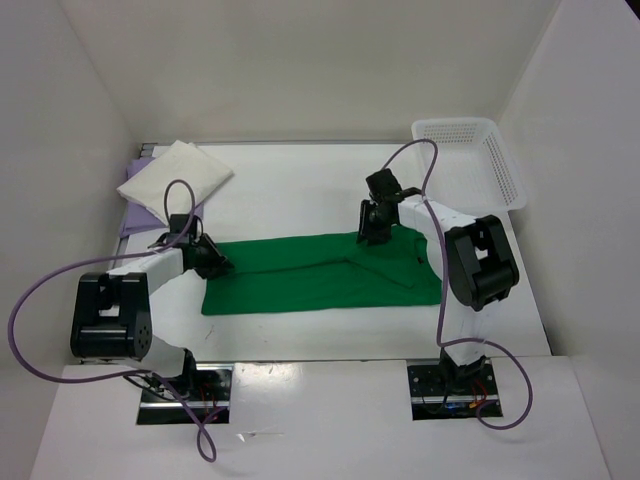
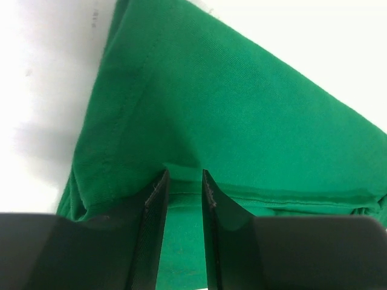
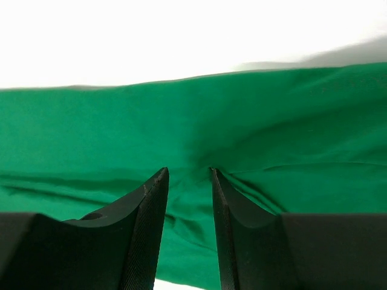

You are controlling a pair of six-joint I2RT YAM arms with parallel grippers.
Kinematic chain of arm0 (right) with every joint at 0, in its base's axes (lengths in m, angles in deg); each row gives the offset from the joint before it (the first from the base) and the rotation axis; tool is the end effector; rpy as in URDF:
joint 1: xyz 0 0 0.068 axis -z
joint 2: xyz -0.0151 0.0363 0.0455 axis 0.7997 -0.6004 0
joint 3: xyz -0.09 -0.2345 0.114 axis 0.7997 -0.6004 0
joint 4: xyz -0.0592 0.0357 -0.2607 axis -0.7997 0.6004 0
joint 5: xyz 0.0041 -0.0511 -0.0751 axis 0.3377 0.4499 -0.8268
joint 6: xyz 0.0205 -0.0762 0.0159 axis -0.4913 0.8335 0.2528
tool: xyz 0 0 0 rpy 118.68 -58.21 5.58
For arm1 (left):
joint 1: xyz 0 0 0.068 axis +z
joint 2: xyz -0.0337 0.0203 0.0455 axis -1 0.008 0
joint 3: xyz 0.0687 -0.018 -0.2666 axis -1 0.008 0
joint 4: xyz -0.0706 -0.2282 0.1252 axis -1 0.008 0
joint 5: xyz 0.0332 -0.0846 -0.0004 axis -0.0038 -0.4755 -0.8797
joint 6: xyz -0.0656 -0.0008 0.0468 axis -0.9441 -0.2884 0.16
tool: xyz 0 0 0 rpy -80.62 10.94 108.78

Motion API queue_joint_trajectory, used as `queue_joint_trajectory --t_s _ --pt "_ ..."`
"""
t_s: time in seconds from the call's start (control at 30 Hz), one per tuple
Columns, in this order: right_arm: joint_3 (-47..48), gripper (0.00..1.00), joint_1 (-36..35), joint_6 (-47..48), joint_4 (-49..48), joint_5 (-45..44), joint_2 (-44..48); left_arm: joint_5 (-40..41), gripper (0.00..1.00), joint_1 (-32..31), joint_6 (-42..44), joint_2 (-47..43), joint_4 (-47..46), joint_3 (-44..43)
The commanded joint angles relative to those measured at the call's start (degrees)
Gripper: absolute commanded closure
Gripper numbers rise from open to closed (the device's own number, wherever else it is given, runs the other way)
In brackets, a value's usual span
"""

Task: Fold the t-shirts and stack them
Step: Fold the other side of the tshirt into a rectangle

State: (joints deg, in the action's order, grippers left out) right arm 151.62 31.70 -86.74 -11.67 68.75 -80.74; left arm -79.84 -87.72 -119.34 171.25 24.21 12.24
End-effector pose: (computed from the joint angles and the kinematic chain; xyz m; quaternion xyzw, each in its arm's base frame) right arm 0.3721 0.1528 0.1504 0.0357 0.9711 0.1369 0.1921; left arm 0.2972 -0.0021 0.1223 -0.3584 0.8837 -0.1811 0.2407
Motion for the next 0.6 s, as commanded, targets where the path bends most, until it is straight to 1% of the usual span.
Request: queue_joint_trajectory --t_s 0.0,0.17,0.3,0.4,0.43,0.47,0.57 --pt "1.89 0.6 -0.74 0.9 -0.87 -5.01 -0.09 -0.43 0.64 1.77 -0.65 -2.19 0.11 1.8" --pt "1.89 0.59 -0.74 2.04 -0.08 -8.35 0.44 -1.67 0.63 2.31 -1.17 -4.3 0.64 1.8" --pt "2.5 0.59 -0.74 2.66 0.54 -7.48 -1.49 -2.19 0.63 2.31 -1.17 -6.86 0.64 -0.73" --pt "2.5 0.63 -0.74 2.66 0.54 -6.68 -1.5 -3.42 0.64 2.31 -0.56 -6.86 1.17 -2.15" --pt "1.89 0.67 -1.35 2.66 0.54 -6.68 -1.5 -4.12 0.64 2.31 -0.56 -6.25 1.17 -2.68" --pt "1.89 0.7 -1.35 2.66 0.54 -6.16 -1.5 -4.13 0.65 2.31 -0.56 -5.72 1.17 -3.38" --pt "1.36 0.77 -1.97 2.13 0.54 -5.63 -0.97 -3.51 0.65 0.38 -0.56 -5.71 0.56 -4.26"
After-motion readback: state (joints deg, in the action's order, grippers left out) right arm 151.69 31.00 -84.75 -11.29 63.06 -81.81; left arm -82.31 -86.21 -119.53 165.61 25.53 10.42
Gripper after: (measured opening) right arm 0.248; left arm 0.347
